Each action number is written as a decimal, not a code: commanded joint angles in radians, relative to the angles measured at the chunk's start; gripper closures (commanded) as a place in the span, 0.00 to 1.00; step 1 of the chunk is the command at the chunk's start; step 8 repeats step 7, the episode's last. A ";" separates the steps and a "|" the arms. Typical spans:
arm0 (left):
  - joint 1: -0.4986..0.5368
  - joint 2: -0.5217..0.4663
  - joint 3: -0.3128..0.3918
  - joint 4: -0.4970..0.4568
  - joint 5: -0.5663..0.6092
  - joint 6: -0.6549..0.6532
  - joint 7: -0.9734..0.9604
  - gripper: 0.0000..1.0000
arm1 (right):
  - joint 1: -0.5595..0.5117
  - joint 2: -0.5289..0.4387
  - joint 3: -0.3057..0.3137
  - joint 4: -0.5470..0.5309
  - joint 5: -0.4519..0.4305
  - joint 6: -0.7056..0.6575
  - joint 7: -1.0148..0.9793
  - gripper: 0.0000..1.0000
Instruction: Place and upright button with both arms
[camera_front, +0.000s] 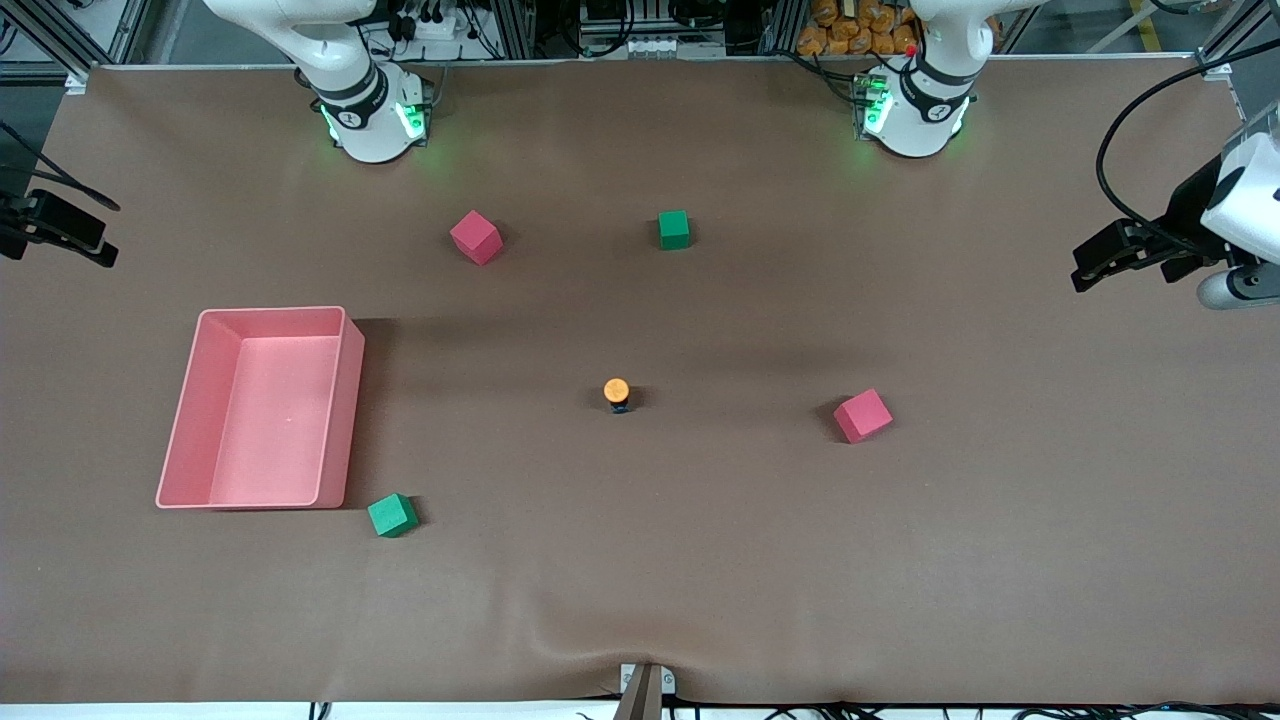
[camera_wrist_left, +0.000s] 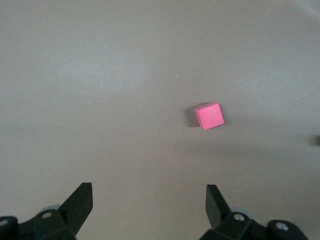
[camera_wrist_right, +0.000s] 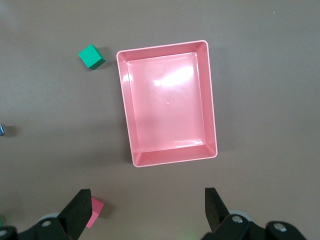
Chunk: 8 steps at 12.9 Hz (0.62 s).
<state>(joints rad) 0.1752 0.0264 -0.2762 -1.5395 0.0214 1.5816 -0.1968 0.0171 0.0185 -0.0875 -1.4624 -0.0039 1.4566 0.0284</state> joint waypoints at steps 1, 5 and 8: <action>-0.222 -0.008 0.219 0.022 0.031 -0.021 0.014 0.00 | 0.007 -0.031 -0.011 -0.035 0.012 0.016 -0.012 0.00; -0.220 -0.007 0.224 0.036 0.029 -0.029 0.060 0.00 | 0.009 -0.029 -0.012 -0.035 0.012 0.013 -0.012 0.00; -0.223 -0.010 0.221 0.036 0.031 -0.046 0.070 0.00 | 0.010 -0.028 -0.012 -0.035 0.012 0.013 -0.012 0.00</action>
